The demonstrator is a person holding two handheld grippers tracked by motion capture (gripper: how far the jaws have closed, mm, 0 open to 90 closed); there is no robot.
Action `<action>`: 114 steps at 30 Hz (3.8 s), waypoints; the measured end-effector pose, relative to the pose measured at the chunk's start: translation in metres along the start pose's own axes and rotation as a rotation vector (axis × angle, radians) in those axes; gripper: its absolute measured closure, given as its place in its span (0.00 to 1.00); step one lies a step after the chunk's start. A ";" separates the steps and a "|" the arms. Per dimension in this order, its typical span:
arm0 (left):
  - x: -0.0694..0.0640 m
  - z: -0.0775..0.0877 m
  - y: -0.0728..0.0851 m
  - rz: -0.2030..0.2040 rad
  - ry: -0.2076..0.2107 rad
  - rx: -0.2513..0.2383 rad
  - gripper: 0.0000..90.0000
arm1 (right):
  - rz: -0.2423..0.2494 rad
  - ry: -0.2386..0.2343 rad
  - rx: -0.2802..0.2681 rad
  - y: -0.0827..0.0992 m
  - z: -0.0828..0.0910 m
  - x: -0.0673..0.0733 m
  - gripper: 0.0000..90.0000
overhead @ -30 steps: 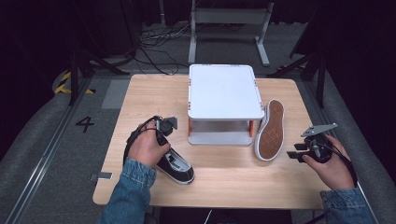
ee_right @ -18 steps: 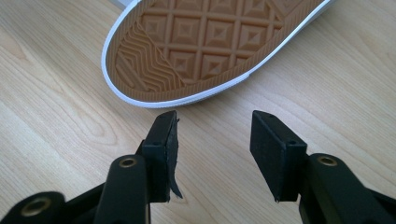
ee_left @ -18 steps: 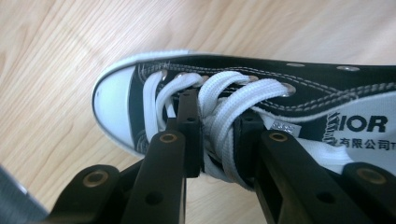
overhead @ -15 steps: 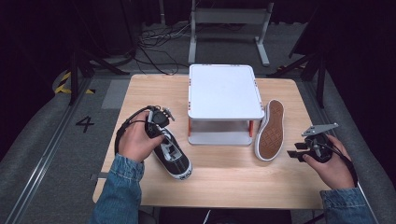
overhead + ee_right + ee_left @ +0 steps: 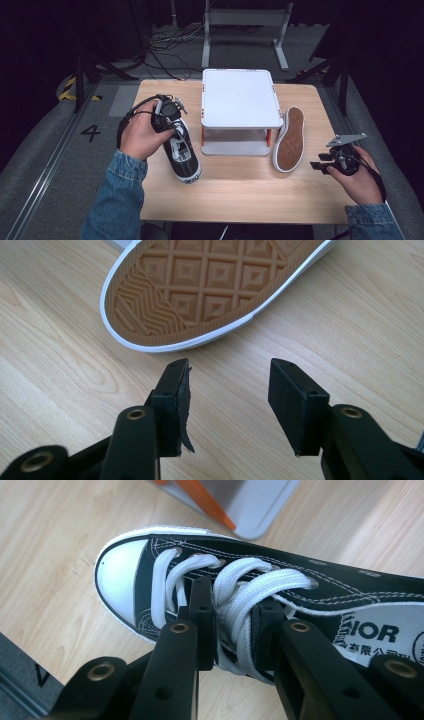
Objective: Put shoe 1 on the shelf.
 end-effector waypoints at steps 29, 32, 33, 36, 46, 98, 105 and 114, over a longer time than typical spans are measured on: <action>0.035 0.057 -0.106 -0.140 -0.147 -0.123 0.86 | -0.069 0.027 0.003 0.027 0.014 -0.002 0.58; 0.036 0.054 -0.124 -0.188 -0.167 -0.127 0.86 | -0.073 0.029 0.004 0.029 0.015 -0.003 0.58; 0.036 0.052 -0.128 -0.197 -0.169 -0.133 0.86 | -0.076 0.028 0.003 0.029 0.015 -0.003 0.58; 0.037 0.048 -0.136 -0.205 -0.170 -0.140 0.86 | -0.078 0.029 0.000 0.031 0.016 -0.005 0.58; 0.046 0.027 -0.171 -0.247 -0.145 -0.164 0.86 | -0.103 0.042 0.003 0.043 0.022 -0.009 0.58; 0.031 0.044 -0.153 -0.090 -0.022 -0.307 0.32 | -0.059 0.036 -0.030 0.022 0.009 -0.006 0.56; 0.015 0.042 -0.109 -0.057 0.009 -0.297 0.30 | -0.061 0.002 -0.075 0.007 0.009 -0.005 0.57; 0.012 0.036 -0.066 0.036 0.015 -0.313 0.29 | -0.078 -0.025 -0.110 -0.002 0.012 -0.010 0.56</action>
Point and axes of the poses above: each handheld gripper's, and its own axes: z roughly backward along the jaws, y roughly out of its underside, x roughly to its left, the point moved 6 cm from there along -z, roughly forward along the jaws, and after that the axes turned 5 degrees about -y, right-handed, at the moved point
